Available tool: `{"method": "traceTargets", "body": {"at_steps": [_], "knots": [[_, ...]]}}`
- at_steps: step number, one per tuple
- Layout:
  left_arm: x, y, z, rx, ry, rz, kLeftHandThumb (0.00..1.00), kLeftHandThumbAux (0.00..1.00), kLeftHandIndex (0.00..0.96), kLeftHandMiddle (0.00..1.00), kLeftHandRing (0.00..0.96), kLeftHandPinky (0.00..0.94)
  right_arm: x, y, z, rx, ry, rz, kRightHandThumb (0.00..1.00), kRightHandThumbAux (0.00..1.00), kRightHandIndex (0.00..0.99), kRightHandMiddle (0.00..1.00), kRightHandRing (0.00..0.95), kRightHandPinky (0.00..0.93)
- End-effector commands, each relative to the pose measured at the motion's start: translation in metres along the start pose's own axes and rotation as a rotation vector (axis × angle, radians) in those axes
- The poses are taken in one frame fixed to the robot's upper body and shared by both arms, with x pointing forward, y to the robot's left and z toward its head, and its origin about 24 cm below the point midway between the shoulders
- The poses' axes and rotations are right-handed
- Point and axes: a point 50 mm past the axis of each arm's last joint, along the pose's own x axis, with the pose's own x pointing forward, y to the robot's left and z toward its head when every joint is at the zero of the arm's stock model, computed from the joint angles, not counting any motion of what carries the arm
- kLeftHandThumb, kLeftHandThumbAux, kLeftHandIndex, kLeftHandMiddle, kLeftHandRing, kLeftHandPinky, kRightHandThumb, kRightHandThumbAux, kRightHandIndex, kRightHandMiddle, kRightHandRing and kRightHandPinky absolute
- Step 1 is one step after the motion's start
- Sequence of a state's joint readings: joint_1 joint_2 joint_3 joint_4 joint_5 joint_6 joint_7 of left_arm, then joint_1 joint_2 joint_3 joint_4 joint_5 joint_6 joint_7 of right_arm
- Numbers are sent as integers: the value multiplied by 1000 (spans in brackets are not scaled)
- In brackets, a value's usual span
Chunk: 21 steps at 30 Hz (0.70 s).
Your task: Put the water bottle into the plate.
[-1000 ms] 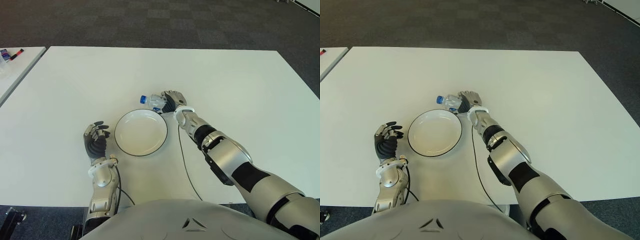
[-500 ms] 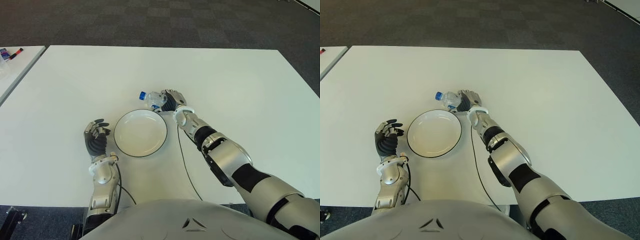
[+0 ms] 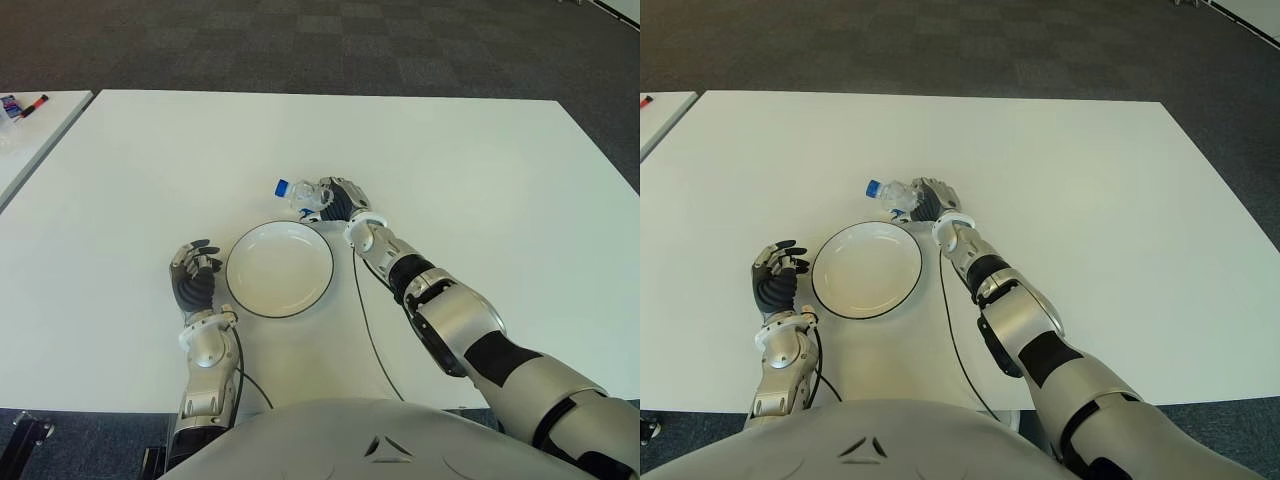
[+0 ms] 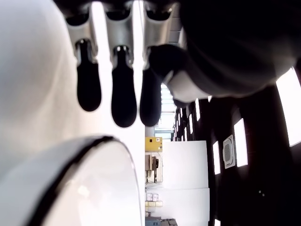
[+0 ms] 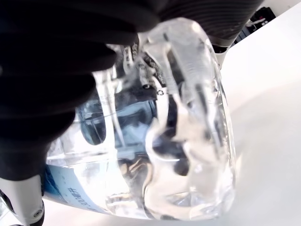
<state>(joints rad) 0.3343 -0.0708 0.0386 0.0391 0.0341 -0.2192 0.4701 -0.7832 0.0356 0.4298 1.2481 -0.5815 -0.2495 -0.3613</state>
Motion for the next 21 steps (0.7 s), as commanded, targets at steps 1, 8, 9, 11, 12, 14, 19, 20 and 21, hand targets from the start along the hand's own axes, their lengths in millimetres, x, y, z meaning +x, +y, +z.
{"method": "traceTargets", "body": {"at_steps": [1, 8, 9, 11, 12, 14, 19, 20, 21], "knots": [[-1, -8, -2, -23, 27, -8, 833, 678, 411, 488, 586, 534, 0, -4, 6, 42, -52, -33, 954, 659, 382, 508, 528, 822], [1, -8, -3, -27, 33, -7, 832, 678, 411, 487, 582, 521, -2, -4, 8, 77, -73, -51, 953, 659, 382, 509, 528, 823], [1, -8, -4, -26, 35, -8, 832, 678, 410, 486, 581, 516, -2, -4, 9, 81, -76, -53, 954, 658, 383, 510, 528, 827], [1, -8, -4, -26, 35, -10, 832, 679, 410, 486, 580, 513, -3, -5, 9, 90, -84, -57, 954, 658, 383, 510, 528, 831], [2, -8, -4, -27, 35, -10, 832, 679, 409, 486, 579, 512, -3, -5, 9, 92, -85, -58, 954, 658, 384, 510, 528, 834], [2, -8, -4, -26, 33, -11, 832, 679, 410, 485, 578, 511, -3, -5, 9, 99, -92, -60, 954, 658, 385, 511, 527, 833], [3, -7, -5, -16, 31, -12, 832, 679, 414, 482, 575, 504, -6, -4, 9, 125, -108, -61, 954, 657, 385, 511, 528, 830], [3, -7, -5, -13, 31, -12, 832, 679, 414, 482, 574, 503, -6, -4, 8, 130, -110, -61, 954, 657, 385, 511, 528, 830], [3, -8, -5, -11, 32, -12, 832, 678, 415, 481, 571, 498, -6, -4, 8, 133, -111, -61, 954, 657, 386, 511, 527, 830]]}}
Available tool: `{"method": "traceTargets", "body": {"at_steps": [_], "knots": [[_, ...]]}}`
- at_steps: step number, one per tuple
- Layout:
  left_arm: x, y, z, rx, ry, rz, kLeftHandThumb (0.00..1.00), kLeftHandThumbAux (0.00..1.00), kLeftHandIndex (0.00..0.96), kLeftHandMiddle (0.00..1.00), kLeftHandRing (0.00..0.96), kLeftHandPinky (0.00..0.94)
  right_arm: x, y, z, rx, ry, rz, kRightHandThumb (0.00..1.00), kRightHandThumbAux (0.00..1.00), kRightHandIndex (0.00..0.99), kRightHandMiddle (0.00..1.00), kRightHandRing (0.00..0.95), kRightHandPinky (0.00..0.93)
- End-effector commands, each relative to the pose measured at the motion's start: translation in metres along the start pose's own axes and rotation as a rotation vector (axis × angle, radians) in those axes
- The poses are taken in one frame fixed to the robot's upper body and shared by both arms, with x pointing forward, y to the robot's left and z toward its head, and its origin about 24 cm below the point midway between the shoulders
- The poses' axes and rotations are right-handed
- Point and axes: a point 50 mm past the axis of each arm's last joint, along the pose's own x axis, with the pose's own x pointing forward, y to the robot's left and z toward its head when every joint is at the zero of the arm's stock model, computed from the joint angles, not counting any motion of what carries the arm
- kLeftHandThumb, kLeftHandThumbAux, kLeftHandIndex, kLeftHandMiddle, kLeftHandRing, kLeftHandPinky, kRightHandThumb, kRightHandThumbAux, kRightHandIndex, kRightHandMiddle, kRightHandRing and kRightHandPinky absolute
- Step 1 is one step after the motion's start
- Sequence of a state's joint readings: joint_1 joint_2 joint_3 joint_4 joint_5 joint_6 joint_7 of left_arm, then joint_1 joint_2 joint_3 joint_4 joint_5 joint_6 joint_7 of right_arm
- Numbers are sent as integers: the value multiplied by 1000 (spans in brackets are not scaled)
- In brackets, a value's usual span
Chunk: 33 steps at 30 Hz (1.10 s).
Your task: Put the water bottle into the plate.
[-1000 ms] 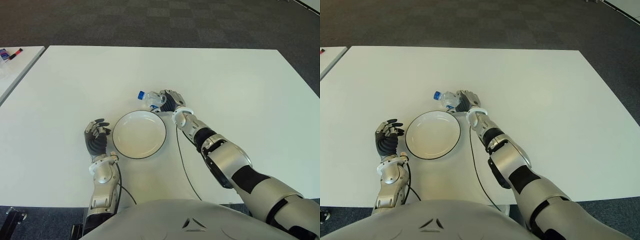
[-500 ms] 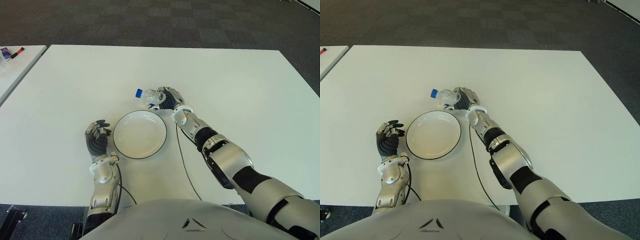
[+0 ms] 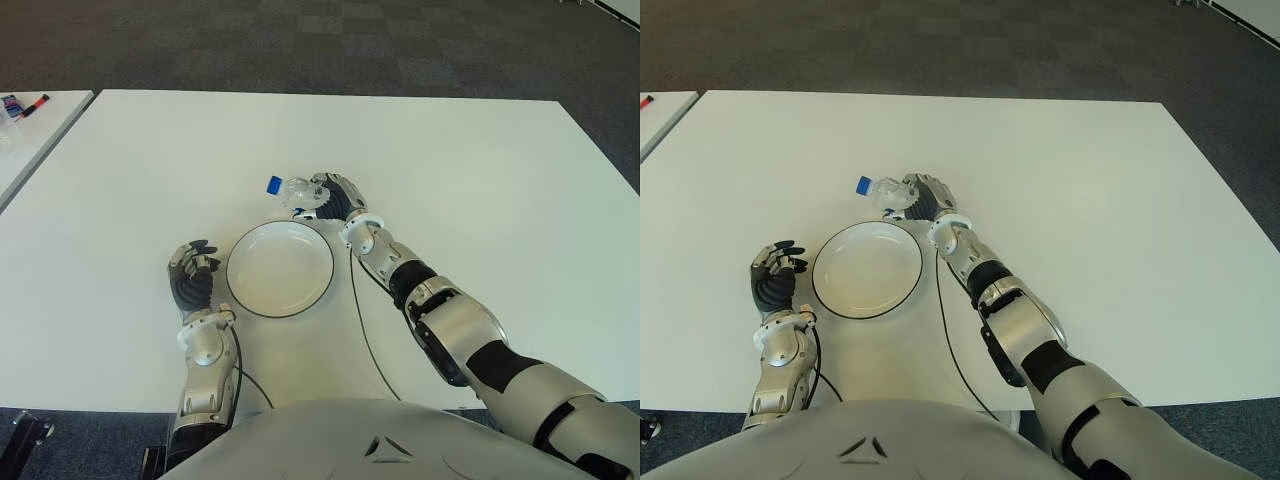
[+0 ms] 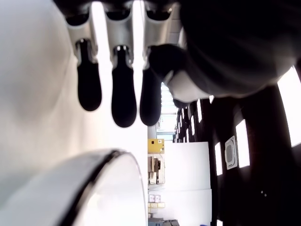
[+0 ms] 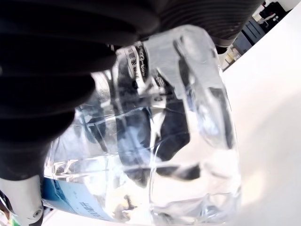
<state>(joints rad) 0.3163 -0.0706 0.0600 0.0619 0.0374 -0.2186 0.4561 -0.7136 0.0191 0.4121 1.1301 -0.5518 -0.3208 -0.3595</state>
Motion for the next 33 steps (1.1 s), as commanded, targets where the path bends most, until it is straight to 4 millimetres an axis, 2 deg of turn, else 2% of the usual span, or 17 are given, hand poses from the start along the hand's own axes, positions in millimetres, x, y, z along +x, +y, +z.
{"method": "traceTargets", "body": {"at_steps": [1, 12, 22, 25, 29, 33], "knots": [[-1, -9, -3, -18, 27, -12, 832, 678, 416, 480, 569, 494, -1, -2, 2, 41, -27, -15, 954, 657, 386, 511, 527, 830], [0, -7, -4, -22, 23, -27, 831, 679, 411, 481, 561, 515, -6, -1, 1, 104, -59, -42, 955, 656, 389, 510, 527, 859], [2, -7, -5, -18, 25, -31, 832, 678, 419, 476, 554, 508, -15, -8, 7, 69, -161, -140, 955, 655, 395, 503, 529, 859], [2, -7, -5, -15, 28, -32, 833, 678, 422, 475, 553, 511, -15, -9, 8, 58, -166, -143, 891, 666, 411, 527, 782, 868], [3, -7, -5, -14, 33, -30, 833, 677, 425, 473, 553, 519, -15, -12, 16, 51, -186, -152, 866, 670, 418, 536, 880, 874], [3, -7, -6, -8, 41, -29, 833, 677, 425, 473, 551, 516, -18, -13, 19, 40, -192, -150, 860, 670, 420, 537, 901, 876]]}}
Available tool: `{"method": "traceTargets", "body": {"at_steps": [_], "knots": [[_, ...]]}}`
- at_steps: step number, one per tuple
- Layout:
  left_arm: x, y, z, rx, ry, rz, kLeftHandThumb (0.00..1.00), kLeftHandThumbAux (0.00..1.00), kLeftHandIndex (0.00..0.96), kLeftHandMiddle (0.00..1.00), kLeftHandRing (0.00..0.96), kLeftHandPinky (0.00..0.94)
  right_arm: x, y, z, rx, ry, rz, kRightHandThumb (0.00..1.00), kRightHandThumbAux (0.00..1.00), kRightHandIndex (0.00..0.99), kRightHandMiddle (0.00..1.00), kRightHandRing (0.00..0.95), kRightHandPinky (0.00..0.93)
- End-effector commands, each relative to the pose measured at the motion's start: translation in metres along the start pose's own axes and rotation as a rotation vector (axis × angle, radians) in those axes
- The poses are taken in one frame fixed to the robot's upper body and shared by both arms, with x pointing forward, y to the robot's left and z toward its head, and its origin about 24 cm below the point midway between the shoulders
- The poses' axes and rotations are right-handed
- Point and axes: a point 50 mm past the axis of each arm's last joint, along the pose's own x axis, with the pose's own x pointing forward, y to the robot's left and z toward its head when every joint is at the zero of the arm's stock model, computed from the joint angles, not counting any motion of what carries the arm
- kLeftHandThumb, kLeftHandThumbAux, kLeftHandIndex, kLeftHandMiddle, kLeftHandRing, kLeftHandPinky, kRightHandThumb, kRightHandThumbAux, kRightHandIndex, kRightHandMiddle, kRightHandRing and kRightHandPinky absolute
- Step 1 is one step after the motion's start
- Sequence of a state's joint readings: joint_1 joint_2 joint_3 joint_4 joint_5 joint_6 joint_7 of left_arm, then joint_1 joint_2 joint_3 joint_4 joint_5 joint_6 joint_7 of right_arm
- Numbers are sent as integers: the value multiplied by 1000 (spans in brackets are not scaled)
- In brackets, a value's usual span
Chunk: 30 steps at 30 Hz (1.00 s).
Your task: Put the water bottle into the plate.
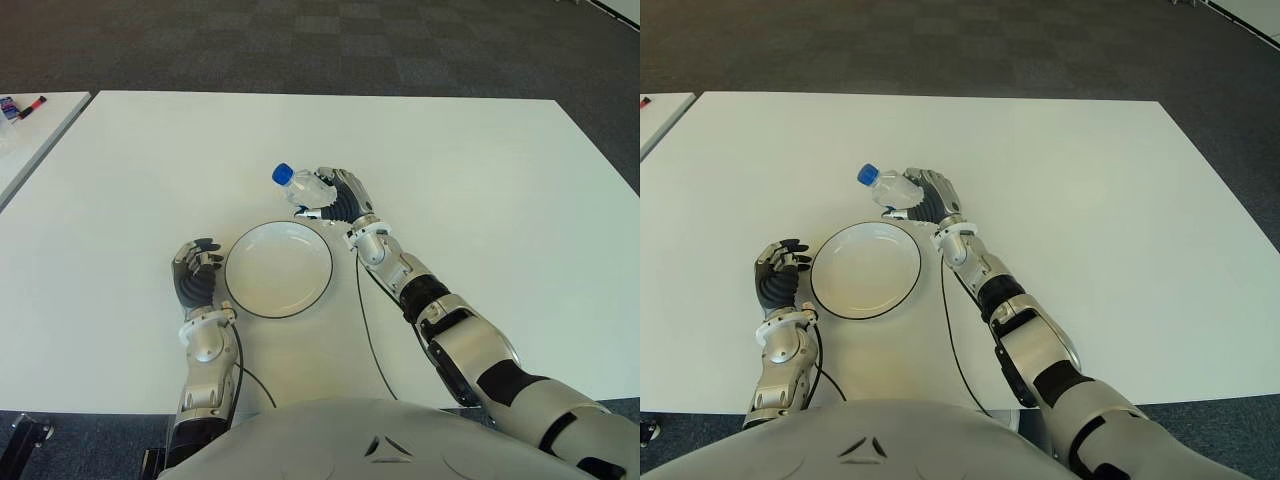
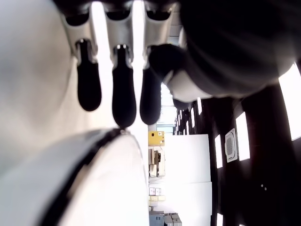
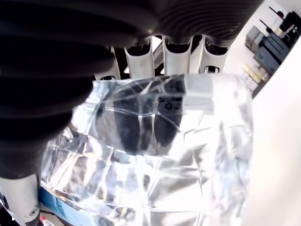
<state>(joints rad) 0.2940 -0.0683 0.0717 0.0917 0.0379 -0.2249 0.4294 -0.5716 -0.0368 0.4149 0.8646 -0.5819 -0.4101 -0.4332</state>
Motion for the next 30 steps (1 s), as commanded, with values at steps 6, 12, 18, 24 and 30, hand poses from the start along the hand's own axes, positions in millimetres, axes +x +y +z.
{"method": "traceTargets", "body": {"at_steps": [6, 12, 18, 24, 30], "knots": [[0, -5, -4, -13, 36, -1, 833, 676, 426, 473, 550, 520, -4, -3, 10, -5, -29, -7, 859, 670, 421, 537, 907, 875], [1, -6, -5, -27, 30, 1, 834, 676, 429, 472, 554, 516, -10, -5, 15, 8, -47, -34, 858, 671, 419, 537, 903, 871], [1, -6, -7, -35, 44, -1, 834, 675, 430, 471, 547, 490, -21, -13, 29, 66, -64, -67, 858, 671, 418, 537, 899, 870], [2, -5, -7, -36, 40, -1, 834, 675, 429, 472, 556, 510, -26, -17, 34, 85, -57, -72, 858, 671, 417, 537, 897, 870], [3, -5, -8, -30, 56, -6, 833, 677, 419, 480, 565, 511, -32, -20, 39, 76, -95, -119, 857, 672, 414, 538, 896, 871]]}}
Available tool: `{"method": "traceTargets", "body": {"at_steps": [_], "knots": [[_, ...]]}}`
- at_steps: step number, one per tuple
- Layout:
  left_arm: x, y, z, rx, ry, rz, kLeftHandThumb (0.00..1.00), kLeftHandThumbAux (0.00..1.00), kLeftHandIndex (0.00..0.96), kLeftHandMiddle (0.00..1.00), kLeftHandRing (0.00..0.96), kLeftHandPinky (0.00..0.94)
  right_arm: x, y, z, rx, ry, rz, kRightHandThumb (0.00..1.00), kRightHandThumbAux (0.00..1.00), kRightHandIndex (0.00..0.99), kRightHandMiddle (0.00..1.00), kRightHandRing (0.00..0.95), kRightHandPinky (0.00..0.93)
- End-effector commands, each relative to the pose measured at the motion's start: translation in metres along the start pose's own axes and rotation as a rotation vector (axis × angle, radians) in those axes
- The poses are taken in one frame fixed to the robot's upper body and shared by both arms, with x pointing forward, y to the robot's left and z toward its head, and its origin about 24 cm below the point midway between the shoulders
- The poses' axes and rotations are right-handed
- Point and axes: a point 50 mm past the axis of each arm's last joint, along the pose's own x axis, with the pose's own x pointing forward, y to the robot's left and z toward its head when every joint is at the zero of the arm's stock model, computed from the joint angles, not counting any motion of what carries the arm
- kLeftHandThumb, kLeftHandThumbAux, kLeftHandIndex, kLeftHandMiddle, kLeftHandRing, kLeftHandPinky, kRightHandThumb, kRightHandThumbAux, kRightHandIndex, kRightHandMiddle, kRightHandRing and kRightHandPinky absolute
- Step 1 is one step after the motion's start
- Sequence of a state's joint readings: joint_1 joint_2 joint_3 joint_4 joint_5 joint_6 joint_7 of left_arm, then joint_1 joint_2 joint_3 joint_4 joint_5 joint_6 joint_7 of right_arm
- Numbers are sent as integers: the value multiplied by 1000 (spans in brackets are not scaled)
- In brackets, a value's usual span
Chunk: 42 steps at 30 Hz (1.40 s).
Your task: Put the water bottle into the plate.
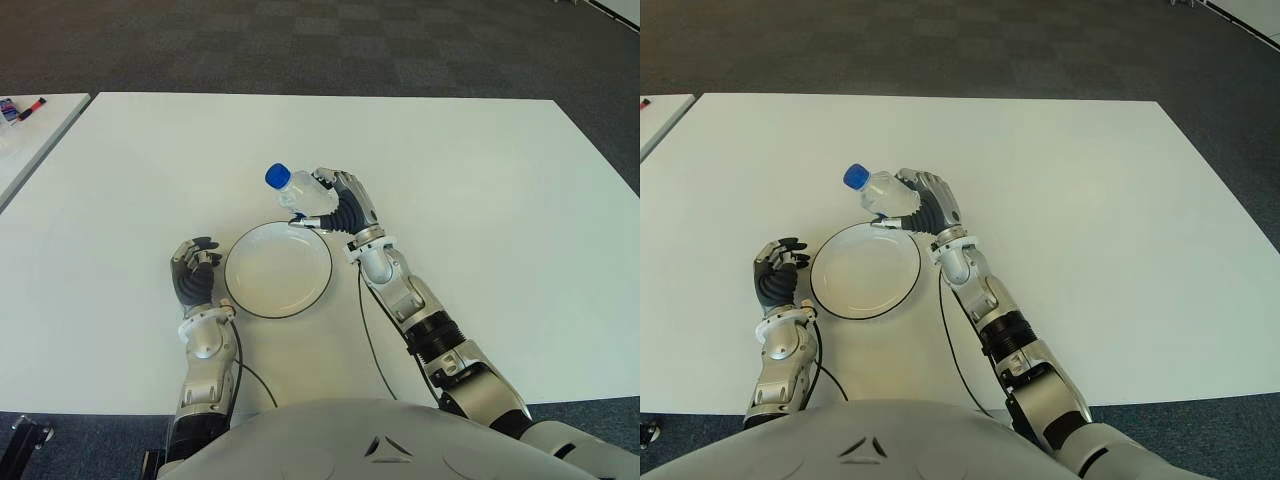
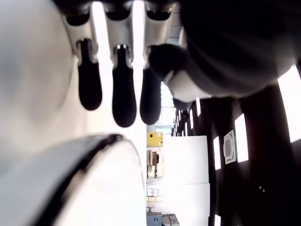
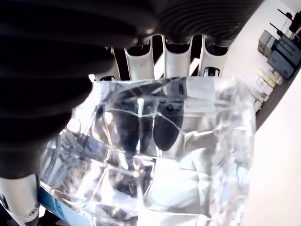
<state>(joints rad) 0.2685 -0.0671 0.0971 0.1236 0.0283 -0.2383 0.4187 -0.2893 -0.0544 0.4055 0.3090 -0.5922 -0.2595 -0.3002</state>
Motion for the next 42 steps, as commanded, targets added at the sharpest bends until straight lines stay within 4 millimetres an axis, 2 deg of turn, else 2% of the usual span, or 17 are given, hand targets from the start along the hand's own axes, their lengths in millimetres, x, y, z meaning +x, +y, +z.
{"method": "traceTargets", "body": {"at_steps": [1, 9, 13, 19, 26, 34, 42], "knots": [[-2, -7, -8, -20, 58, -15, 833, 677, 417, 481, 567, 512, -3, -6, 6, -1, -42, -61, 857, 672, 413, 538, 895, 871], [-2, -7, -8, -23, 39, -22, 832, 677, 414, 483, 573, 527, -13, -6, 15, 14, -122, -97, 856, 675, 404, 536, 884, 865], [-1, -7, -8, -14, 41, -24, 833, 677, 419, 479, 571, 526, -24, -2, 27, 52, -155, -92, 856, 675, 403, 536, 882, 865], [-1, -8, -10, -8, 52, -18, 834, 676, 427, 473, 562, 511, -40, 5, 43, 173, -168, -33, 856, 675, 403, 537, 880, 865], [-1, -10, -10, -2, 53, -19, 835, 675, 435, 467, 551, 513, -49, 8, 58, 267, -204, 37, 856, 676, 402, 537, 882, 866], [-1, -12, -10, -3, 47, -26, 835, 676, 432, 468, 551, 524, -52, 20, 49, 305, -163, 122, 856, 676, 402, 536, 883, 865], [-2, -14, -10, -13, 50, -28, 835, 676, 428, 471, 559, 526, -53, 22, 42, 330, -134, 151, 857, 675, 404, 538, 884, 870]]}}
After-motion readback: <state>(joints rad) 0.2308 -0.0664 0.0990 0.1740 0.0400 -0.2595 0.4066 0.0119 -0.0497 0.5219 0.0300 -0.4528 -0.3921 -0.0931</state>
